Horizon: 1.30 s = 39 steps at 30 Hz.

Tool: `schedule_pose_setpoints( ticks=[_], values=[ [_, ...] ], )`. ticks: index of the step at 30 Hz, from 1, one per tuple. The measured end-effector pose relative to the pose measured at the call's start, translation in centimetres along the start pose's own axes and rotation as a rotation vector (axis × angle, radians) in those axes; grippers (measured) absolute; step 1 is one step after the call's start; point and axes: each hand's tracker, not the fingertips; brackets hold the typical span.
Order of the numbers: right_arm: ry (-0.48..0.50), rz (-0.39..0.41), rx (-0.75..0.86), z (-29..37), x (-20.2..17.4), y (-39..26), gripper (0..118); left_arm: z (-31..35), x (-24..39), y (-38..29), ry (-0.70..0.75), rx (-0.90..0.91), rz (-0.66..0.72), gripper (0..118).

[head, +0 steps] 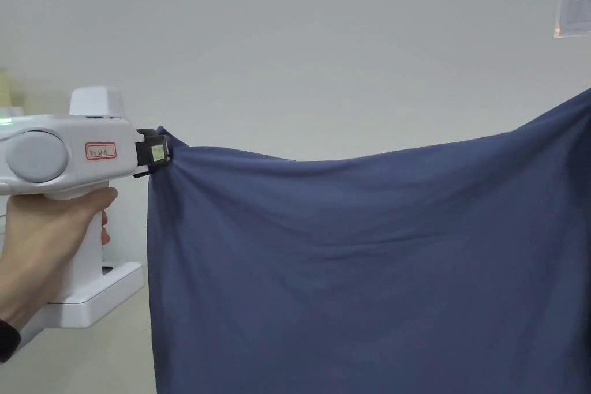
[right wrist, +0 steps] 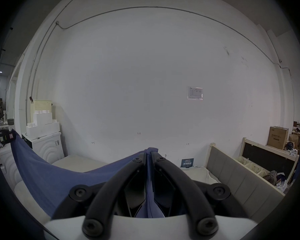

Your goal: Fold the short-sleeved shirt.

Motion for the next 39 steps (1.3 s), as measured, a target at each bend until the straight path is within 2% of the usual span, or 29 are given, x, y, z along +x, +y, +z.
schedule_pose_setpoints(
  ticks=[9,14,25,28,32,36,39],
  values=[
    [-0.031,0.024,-0.005,-5.4,-1.1,-0.1,3,-5.7,-0.4,-0.2,0.034,-0.024,0.002,3],
    [-0.045,0.035,0.012,-10.3,-2.2,0.9,3,-11.2,-0.3,1.1,0.088,-0.050,-0.100,1],
    [-0.018,0.032,-0.024,-22.4,-4.2,2.7,3,-22.4,-2.1,2.0,0.140,-0.090,-0.173,1],
    [-0.041,0.082,-0.044,-24.4,-4.8,2.8,3,-24.1,-2.4,1.8,0.149,-0.090,-0.199,1],
    [-0.033,0.041,-0.058,-25.7,-5.7,2.2,3,-25.8,-2.8,1.6,0.147,-0.091,-0.155,1],
    [-0.028,0.054,-0.084,-27.4,-6.2,0.3,3,-27.1,-2.4,-0.3,0.137,-0.108,-0.190,1],
    [-0.002,0.003,-0.127,-28.2,-6.2,-3.0,3,-27.9,-2.8,-4.1,0.120,-0.149,-0.167,1]
  ],
)
